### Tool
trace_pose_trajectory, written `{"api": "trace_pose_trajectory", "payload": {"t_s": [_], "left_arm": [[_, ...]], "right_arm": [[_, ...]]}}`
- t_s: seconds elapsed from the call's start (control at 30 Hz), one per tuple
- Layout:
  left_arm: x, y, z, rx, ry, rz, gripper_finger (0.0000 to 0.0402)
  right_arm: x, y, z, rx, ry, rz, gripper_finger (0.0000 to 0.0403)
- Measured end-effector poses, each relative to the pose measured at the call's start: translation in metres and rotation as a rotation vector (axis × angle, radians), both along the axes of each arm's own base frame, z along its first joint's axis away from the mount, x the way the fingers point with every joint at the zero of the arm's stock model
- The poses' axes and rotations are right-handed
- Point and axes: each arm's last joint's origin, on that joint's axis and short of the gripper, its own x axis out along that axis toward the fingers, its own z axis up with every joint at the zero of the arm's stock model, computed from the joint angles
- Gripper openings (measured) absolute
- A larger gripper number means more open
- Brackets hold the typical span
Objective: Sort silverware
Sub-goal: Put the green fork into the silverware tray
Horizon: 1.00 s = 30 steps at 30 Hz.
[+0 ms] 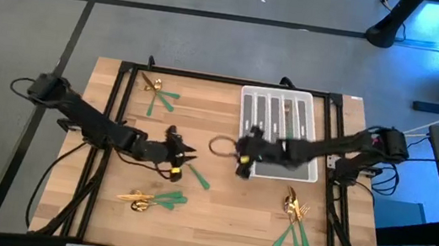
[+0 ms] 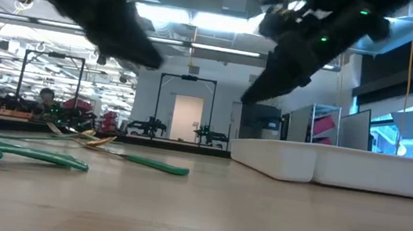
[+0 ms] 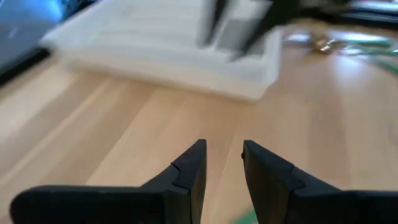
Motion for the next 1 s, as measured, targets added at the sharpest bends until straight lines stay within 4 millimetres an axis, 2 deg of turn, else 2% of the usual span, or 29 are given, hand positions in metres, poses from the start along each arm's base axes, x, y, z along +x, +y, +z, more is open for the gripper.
{"api": "trace_pose_trajectory", "payload": {"t_s": [0.13,0.27,0.43,0.6,1.0], "left_arm": [[-0.021,0.004,-0.001,-0.089,0.060,0.168,0.0095],[-0.035,0.007,-0.011,-0.182,0.133,0.310,0.0095],[-0.042,0.009,-0.026,-0.238,0.204,0.451,0.0095],[-0.040,0.008,-0.037,-0.244,0.226,0.502,0.0095],[-0.036,0.005,-0.050,-0.174,0.255,0.517,0.0096]], "right_arm": [[-0.006,0.033,-0.012,0.096,-0.336,0.073,0.0172],[-0.012,0.053,-0.027,0.150,-0.518,0.135,0.0172],[-0.006,0.064,-0.042,0.155,-0.489,0.189,0.0172],[0.007,0.070,-0.051,0.196,-0.440,0.266,0.0172],[0.039,0.082,-0.050,0.160,-0.390,0.356,0.0172]]}}
